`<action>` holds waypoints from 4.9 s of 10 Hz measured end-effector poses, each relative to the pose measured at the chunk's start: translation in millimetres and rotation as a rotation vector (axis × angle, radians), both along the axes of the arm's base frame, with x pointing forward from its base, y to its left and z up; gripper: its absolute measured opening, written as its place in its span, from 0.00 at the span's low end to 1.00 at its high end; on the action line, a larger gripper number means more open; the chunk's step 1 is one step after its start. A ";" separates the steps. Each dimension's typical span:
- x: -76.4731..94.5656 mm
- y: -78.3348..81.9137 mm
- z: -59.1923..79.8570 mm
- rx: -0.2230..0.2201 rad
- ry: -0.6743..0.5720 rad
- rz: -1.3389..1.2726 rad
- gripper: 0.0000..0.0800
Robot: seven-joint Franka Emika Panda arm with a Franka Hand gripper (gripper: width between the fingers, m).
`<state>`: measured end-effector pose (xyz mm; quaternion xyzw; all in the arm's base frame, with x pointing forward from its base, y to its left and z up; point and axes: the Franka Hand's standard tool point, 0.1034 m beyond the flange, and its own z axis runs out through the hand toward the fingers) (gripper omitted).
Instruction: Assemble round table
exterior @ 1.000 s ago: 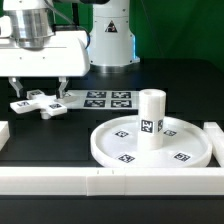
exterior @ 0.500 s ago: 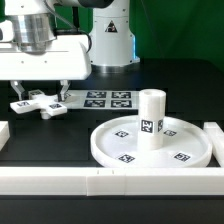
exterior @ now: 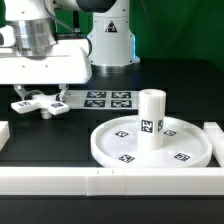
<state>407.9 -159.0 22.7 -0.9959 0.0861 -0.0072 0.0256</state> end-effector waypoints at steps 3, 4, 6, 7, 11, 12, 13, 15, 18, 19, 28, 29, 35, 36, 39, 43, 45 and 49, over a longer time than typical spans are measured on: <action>0.3 0.2 0.3 0.002 0.001 0.000 0.56; 0.9 0.7 1.7 0.002 0.000 -0.001 0.56; 6.1 7.5 11.3 0.008 -0.010 -0.018 0.56; 11.9 18.9 14.3 0.012 -0.015 -0.046 0.56; 46.6 86.0 41.5 0.067 -0.017 -0.136 0.56; 57.9 100.1 52.2 0.083 -0.008 -0.177 0.56; 70.2 110.4 58.3 0.087 -0.017 -0.188 0.56; 63.8 106.1 53.2 0.085 -0.009 -0.163 0.56; 73.8 126.5 72.6 0.116 0.022 -0.157 0.56; 94.4 139.3 93.9 0.132 0.002 -0.134 0.56; 134.4 191.1 108.7 0.071 0.044 0.107 0.56; 136.1 191.1 108.3 0.072 0.043 0.103 0.56; 143.2 208.2 100.0 0.062 0.035 0.200 0.56; 143.3 205.8 99.8 0.062 0.033 0.208 0.56; 144.8 203.2 99.9 0.061 0.022 0.214 0.56; 147.0 198.2 99.9 0.058 0.007 0.225 0.56; 147.1 196.3 101.4 0.057 0.007 0.222 0.56; 145.7 188.5 99.6 0.054 0.010 0.214 0.56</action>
Offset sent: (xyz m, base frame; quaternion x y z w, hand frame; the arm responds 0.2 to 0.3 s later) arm 0.0033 0.0026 0.0054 0.0107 0.0000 0.0072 0.9999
